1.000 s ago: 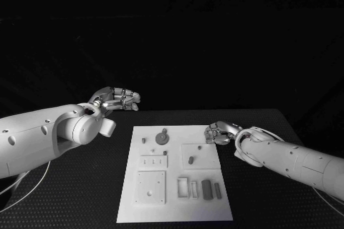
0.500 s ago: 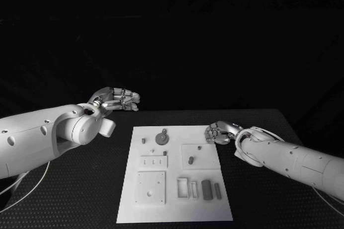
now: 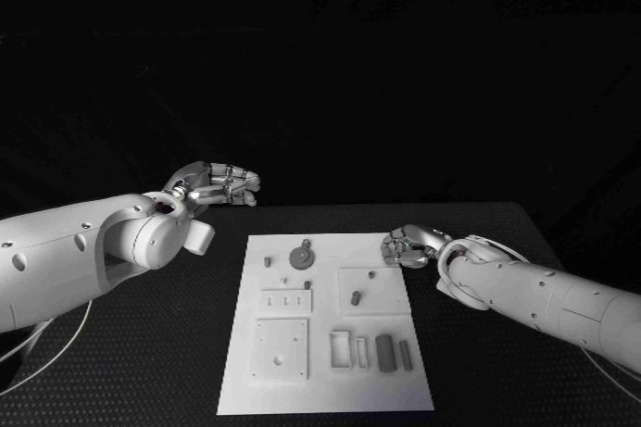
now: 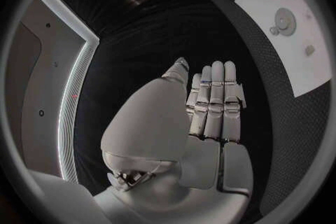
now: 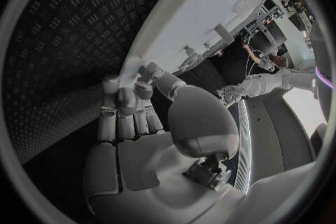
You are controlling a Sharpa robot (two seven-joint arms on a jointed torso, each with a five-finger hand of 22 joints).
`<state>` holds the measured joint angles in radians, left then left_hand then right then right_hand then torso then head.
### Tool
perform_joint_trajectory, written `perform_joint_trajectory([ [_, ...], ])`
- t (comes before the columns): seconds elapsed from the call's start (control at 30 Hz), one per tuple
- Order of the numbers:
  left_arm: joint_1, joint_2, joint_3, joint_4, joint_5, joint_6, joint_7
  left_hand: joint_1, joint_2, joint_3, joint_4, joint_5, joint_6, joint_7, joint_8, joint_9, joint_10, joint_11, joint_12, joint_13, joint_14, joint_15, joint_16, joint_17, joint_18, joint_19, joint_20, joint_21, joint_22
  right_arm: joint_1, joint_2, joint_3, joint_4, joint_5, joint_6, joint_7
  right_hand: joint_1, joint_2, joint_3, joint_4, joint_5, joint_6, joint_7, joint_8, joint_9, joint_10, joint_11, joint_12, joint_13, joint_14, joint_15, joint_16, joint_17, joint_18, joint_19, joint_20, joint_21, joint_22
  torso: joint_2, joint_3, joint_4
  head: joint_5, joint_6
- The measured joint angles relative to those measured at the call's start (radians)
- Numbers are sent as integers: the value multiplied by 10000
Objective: Assemble the parts on the task board
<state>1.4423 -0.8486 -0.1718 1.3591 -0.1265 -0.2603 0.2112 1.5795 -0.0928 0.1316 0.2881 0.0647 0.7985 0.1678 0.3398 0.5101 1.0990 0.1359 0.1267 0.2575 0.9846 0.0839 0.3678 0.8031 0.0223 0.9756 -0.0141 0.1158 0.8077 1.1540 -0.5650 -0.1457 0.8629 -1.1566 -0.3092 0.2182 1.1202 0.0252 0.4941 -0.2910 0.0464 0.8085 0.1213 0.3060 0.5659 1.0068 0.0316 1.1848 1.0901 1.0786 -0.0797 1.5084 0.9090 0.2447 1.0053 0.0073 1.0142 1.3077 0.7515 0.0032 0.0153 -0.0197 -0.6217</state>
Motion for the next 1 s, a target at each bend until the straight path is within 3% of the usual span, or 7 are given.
perform_joint_trajectory([
  [0.47,0,-6,0,8,-9,1,-17,0,0,0,0,0,72,73,0,30,0,-1,0,8,0,0,-39,18,0,0,0,-39,24,0,-8,0,22,1,-210,-34,40,39,0,0,0,13,-13,183,129,39,-61,39,-49,26,-135,41,-21,7,0,0,40,0,0,1,-2,-1,-3],
  [0.7,1,-10,1,11,-66,38,-59,-47,47,0,0,0,278,87,0,92,180,-109,0,70,39,33,-39,67,-1,91,-18,-38,73,0,-33,0,86,90,-407,-69,40,39,-28,-29,0,56,-57,299,226,80,-110,39,-76,56,-171,40,-33,27,1,1,40,0,2,2,-7,-11,7],
  [1.0,1,-7,3,-3,-309,166,-97,-166,166,17,16,0,782,-184,51,138,596,-253,42,132,253,-110,-39,205,-67,240,-94,-39,205,6,-109,0,268,322,-653,-163,134,-55,-28,-28,0,89,-89,387,351,114,-147,39,-100,89,-205,40,-44,38,1,1,41,0,2,9,-1,-37,27],
])
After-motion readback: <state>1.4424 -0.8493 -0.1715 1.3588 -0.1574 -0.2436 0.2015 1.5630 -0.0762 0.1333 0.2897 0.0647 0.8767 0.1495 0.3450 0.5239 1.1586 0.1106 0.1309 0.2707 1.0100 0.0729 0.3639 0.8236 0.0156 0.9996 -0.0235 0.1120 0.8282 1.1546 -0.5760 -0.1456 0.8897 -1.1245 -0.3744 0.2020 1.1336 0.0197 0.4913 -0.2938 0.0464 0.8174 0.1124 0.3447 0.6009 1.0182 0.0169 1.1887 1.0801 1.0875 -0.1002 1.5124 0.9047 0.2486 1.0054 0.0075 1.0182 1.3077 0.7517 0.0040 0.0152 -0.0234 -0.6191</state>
